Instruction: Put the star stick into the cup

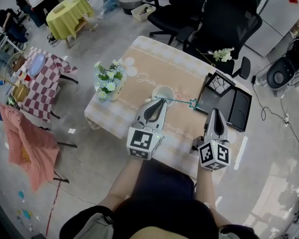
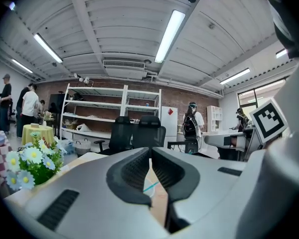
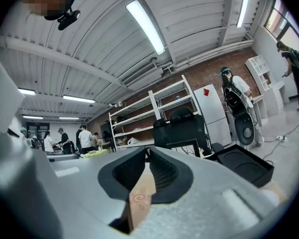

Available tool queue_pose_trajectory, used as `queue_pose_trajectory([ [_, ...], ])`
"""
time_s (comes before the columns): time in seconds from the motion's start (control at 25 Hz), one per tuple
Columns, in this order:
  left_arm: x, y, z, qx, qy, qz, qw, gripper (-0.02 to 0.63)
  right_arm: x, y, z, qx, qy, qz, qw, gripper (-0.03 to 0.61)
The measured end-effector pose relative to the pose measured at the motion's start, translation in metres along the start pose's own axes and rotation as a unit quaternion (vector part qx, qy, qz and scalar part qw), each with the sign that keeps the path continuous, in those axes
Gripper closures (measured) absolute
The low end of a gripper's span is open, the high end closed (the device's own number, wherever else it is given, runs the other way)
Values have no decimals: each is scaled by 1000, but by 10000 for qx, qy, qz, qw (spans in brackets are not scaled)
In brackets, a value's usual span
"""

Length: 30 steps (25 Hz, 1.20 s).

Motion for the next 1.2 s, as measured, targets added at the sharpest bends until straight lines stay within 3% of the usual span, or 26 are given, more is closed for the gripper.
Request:
queue_pose_trajectory([
  [0.24, -1, -6, 3, 189, 57, 1, 9998, 591, 1, -7, 0, -41, -243, -22, 9997, 574],
  [0.52, 1, -7, -5, 55, 63, -13, 10000, 591, -2, -9, -8, -215, -537, 73, 9983, 575],
  [0.92, -3, -5, -8, -66, 66, 60, 9999, 591, -8, -6, -8, -283, -567, 174, 9978, 575],
  [1.2, 1, -3, -9, -130, 55, 17, 9999, 591, -9, -4, -5, -338, -287, 276, 9986, 575],
])
Point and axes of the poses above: the fingertips, and each gripper's own axes: y forward along the fingers, x to its right, z out of its top, the point moved 3 cm from there along -y, backward along the fingers, and after that the axes turned 1 degree about y, right-handed, at the moved point
